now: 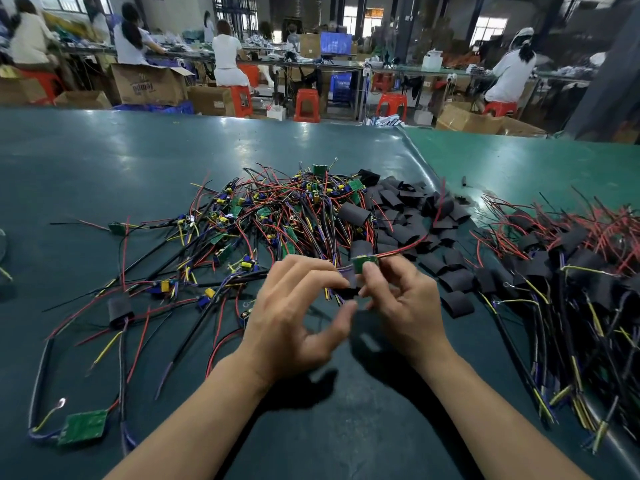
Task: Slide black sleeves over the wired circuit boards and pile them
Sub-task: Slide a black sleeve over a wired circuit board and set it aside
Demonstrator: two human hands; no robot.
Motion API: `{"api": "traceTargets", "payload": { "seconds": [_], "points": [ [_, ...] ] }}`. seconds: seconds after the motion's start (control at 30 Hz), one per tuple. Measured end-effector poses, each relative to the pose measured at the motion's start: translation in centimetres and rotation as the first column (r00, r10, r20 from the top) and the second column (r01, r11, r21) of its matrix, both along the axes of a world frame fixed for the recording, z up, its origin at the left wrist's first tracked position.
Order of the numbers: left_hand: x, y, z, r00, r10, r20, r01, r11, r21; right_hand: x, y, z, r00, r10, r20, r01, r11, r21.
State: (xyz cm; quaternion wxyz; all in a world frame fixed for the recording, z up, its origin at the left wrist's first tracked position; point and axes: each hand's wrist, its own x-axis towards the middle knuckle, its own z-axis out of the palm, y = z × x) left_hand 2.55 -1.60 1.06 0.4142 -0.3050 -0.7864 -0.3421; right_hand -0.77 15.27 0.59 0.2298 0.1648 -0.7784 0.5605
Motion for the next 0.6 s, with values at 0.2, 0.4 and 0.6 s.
{"api": "traceTargets", "payload": {
  "seconds": [0.2,0.4,0.6],
  "points": [
    [-0.9,-0.4,-0.8,0.933,0.239,0.269,-0.23,0.971,-0.064,0.2,-0.1,0.1,0.999,0.01,0.037,-0.006,0.993,-0.122],
    [-1.2,-0.9,-0.9,0.84,0.428,0.334,-0.379,0.903,-0.203,0.6,-0.2,0.6,1.0,0.03,0.002,-0.029,0.97,-0.243],
    [-1.3,-1.3,-0.7,0.795,0.506,0.335,-0.496,0.86,-0.121,0.2,0.5,1.4,0.992,-0.124,-0.028,0.093,0.861,-0.5]
  ]
}}
